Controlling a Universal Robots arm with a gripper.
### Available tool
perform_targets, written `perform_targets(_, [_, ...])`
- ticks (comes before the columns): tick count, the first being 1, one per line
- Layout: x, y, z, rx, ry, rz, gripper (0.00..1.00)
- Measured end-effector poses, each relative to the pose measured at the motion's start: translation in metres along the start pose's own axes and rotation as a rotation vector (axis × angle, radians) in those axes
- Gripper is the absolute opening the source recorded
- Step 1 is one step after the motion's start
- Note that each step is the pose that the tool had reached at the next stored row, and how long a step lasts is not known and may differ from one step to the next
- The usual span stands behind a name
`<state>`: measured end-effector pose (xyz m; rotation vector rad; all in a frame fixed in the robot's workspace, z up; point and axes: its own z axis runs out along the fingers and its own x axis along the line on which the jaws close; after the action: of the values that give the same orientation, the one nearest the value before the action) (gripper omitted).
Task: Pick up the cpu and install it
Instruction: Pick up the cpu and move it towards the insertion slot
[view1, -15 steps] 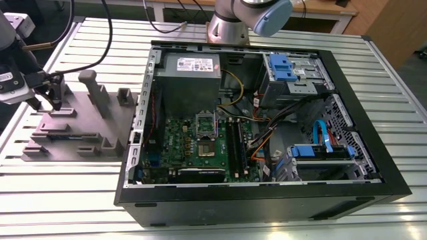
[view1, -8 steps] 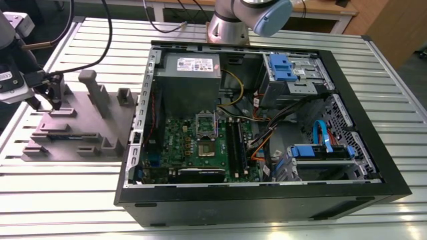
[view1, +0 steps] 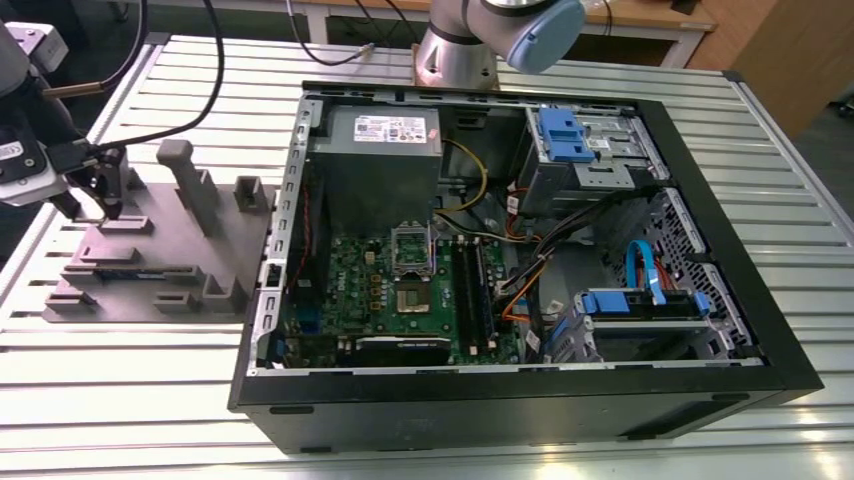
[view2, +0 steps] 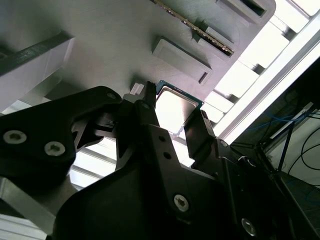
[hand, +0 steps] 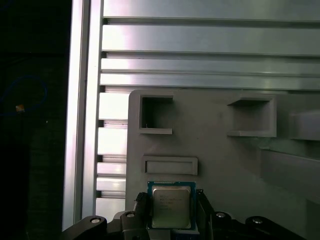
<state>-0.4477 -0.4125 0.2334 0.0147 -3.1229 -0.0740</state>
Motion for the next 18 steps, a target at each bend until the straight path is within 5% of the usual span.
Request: perform_targets(18, [0.0001, 0.0003, -0.0069, 0.0001, 0.0001, 0.0, 0.47])
